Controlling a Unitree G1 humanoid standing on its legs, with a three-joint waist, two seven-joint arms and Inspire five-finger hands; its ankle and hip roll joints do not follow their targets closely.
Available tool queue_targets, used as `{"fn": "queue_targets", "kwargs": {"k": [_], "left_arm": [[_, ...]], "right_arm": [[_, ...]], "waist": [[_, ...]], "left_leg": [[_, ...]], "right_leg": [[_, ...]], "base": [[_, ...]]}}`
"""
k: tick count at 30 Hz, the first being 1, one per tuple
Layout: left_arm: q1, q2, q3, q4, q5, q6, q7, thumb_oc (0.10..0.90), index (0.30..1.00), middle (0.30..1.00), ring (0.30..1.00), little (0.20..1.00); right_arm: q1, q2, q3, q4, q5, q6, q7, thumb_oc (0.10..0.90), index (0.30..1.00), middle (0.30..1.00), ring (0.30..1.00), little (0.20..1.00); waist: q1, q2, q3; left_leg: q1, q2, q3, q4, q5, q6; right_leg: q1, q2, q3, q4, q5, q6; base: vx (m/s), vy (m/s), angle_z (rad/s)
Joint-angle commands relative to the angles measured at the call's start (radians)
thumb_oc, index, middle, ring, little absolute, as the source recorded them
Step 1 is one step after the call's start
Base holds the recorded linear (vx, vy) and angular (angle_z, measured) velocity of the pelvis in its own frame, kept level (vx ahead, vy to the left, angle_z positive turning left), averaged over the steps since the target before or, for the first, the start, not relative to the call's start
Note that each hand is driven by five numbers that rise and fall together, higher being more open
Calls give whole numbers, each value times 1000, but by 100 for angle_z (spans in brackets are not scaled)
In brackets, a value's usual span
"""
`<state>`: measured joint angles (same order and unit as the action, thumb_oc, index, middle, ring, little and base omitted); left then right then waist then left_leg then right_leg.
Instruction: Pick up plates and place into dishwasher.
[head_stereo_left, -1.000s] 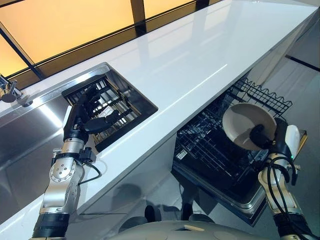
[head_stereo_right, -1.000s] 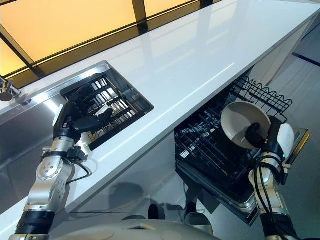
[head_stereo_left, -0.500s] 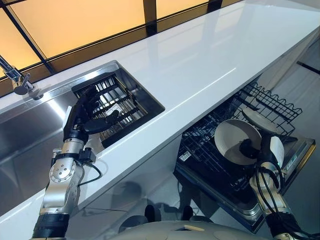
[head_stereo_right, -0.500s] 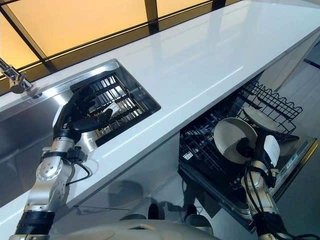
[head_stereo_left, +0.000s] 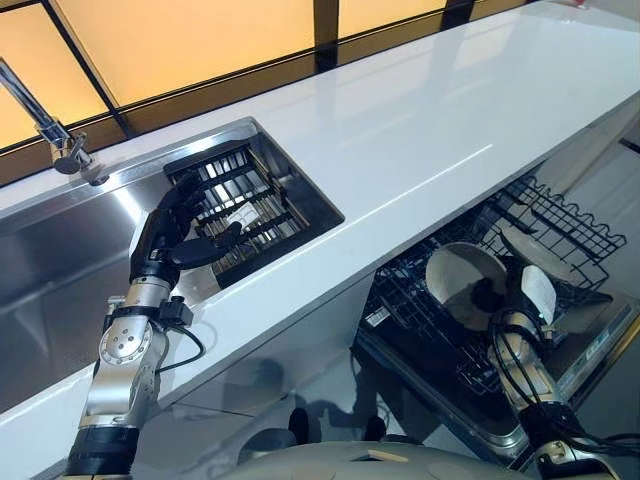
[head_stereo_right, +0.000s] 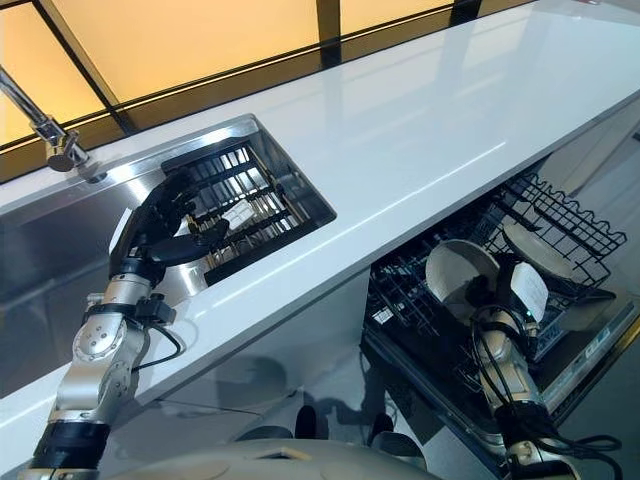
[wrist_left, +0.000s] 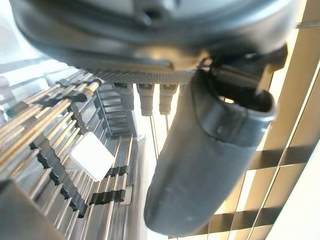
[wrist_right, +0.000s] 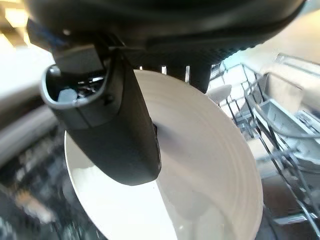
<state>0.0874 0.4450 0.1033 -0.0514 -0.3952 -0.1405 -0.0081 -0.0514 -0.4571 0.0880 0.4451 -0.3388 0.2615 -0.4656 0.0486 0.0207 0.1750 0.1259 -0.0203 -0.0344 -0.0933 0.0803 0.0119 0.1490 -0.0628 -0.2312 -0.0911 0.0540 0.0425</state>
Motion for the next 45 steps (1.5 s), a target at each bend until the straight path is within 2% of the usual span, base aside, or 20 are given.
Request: {"fn": "queue_targets", "kwargs": {"k": [1,10,15,16,17,18,24,35,45], "left_arm": [[-82,43,13,-11,-31,-118,-5,800,900,900,900,900],[-90,51,-5,-8,-36,-112,-17,800,900,900,900,900],[-95,54,-8,-12,-38,-103,-30,800,900,900,900,900],[-96,55,-8,-13,-36,-101,-32,800,900,900,900,900],[-96,56,-9,-13,-36,-100,-34,800,900,900,900,900],[-96,58,-9,-13,-38,-99,-35,800,900,900,900,900],[-98,58,-13,-9,-34,-99,-31,800,900,900,900,900],[-90,59,9,-1,-36,-113,-33,800,900,900,900,900],[-91,58,11,3,-32,-115,-28,800,900,900,900,900]], "right_arm": [[-80,-50,42,-30,-48,-19,8,100,300,300,300,200],[-107,-60,79,10,-75,36,-5,100,300,300,300,200],[-121,-73,82,46,-68,61,37,100,300,300,300,200],[-123,-74,84,52,-66,63,43,210,394,394,394,310],[-124,-75,86,57,-58,62,45,210,394,394,394,310],[-126,-75,88,60,-48,60,48,800,900,900,900,900],[-124,-64,80,32,-4,40,29,800,900,900,900,900],[-71,-56,1,-71,-1,-47,-25,800,900,900,900,900],[-55,-48,-31,-127,47,-83,-29,800,900,900,900,900]], "waist": [[16,6,-22],[26,10,-18],[30,10,-16],[31,10,-16],[32,10,-15],[32,10,-14],[27,9,-13],[-3,10,-10],[-17,7,-10]], "left_leg": [[31,-21,59,6,-111,10],[32,-21,49,6,-106,8],[31,-20,47,6,-104,7],[32,-20,47,6,-104,6],[32,-20,47,6,-104,7],[33,-20,47,6,-104,7],[37,-19,50,6,-105,7],[40,-16,70,6,-110,9],[43,-13,85,6,-112,8]], "right_leg": [[6,36,-20,90,-114,15],[13,36,-25,89,-115,11],[13,34,-26,91,-117,11],[14,34,-26,91,-117,11],[14,34,-26,92,-116,11],[14,33,-27,92,-116,11],[15,36,-20,93,-114,11],[10,39,0,88,-111,17],[10,41,9,81,-106,21]], "base": [[20,-14,7],[16,-9,5],[3,-1,1],[12,-6,3],[10,-4,4],[8,-2,3],[0,0,0],[-9,4,-2],[-6,0,-1]]}}
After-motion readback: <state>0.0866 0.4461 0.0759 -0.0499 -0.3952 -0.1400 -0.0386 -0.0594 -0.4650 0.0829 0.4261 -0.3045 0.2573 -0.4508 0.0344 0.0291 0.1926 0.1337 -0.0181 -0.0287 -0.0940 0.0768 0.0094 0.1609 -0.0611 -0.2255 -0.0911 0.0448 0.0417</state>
